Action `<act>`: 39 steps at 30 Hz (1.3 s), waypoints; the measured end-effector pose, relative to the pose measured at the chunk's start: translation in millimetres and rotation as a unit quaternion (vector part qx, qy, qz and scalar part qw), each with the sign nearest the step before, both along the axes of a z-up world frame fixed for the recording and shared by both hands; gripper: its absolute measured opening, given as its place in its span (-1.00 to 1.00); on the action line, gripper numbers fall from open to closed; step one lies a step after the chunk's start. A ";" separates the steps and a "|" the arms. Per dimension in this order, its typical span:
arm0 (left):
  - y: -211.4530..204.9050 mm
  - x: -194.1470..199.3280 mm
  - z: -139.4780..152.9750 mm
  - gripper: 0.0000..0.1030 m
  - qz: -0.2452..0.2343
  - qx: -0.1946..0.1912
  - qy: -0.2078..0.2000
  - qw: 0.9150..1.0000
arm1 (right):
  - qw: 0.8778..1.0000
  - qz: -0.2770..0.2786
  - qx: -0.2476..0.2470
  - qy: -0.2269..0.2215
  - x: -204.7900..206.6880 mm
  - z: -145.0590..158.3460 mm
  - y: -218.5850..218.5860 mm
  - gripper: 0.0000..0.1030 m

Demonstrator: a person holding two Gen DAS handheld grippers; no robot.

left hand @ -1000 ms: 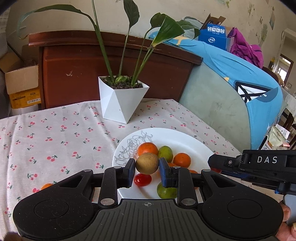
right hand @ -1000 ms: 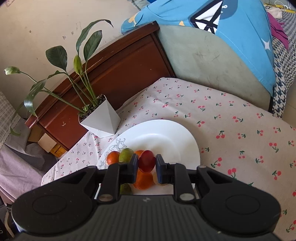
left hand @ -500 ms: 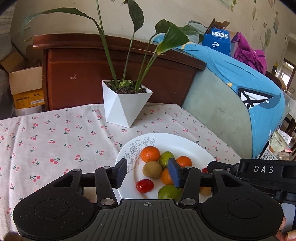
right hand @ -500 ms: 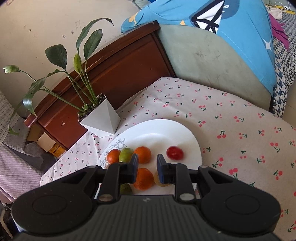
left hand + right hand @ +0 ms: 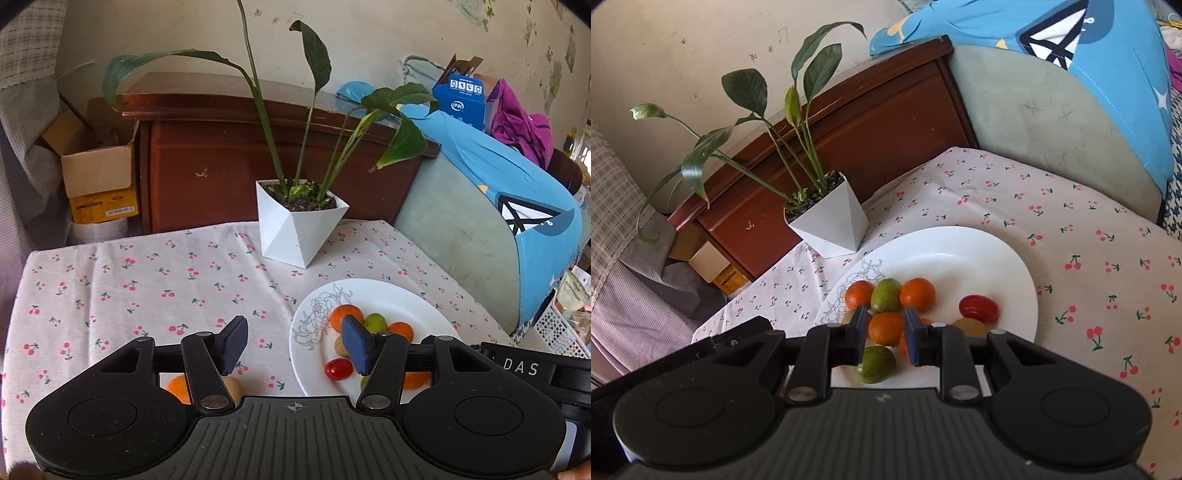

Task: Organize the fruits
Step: 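Lower the tomato onto the plate and open the right tool while the left places the kiwi, then move the right tool to the last kiwi while the left tool moves to the last orange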

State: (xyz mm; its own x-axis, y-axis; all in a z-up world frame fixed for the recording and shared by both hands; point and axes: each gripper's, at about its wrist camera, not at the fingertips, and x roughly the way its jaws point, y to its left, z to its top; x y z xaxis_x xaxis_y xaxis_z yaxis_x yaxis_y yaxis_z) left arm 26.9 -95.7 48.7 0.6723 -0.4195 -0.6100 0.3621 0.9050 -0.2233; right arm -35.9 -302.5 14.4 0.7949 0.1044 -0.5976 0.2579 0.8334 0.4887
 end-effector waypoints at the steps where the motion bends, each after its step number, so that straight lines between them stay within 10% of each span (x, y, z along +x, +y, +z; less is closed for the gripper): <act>1: 3.6 0.2 2.4 0.10 0.004 0.001 -0.001 1.000 | 1.000 0.004 0.000 -0.001 0.0 0.3 2.2 -0.56; 39: 104.1 18.4 -15.6 0.27 0.145 -0.001 0.065 0.987 | 0.984 0.177 -0.019 0.019 49.2 -29.9 115.2 -0.53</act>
State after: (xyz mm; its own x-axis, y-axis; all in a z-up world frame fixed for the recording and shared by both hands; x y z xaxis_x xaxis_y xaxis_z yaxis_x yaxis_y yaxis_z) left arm 45.3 8.4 33.1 0.6802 -0.2220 -0.6986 0.0565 0.9661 -0.2519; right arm 13.3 -187.3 -15.5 0.6896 0.3483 -0.6349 -0.0350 0.8918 0.4512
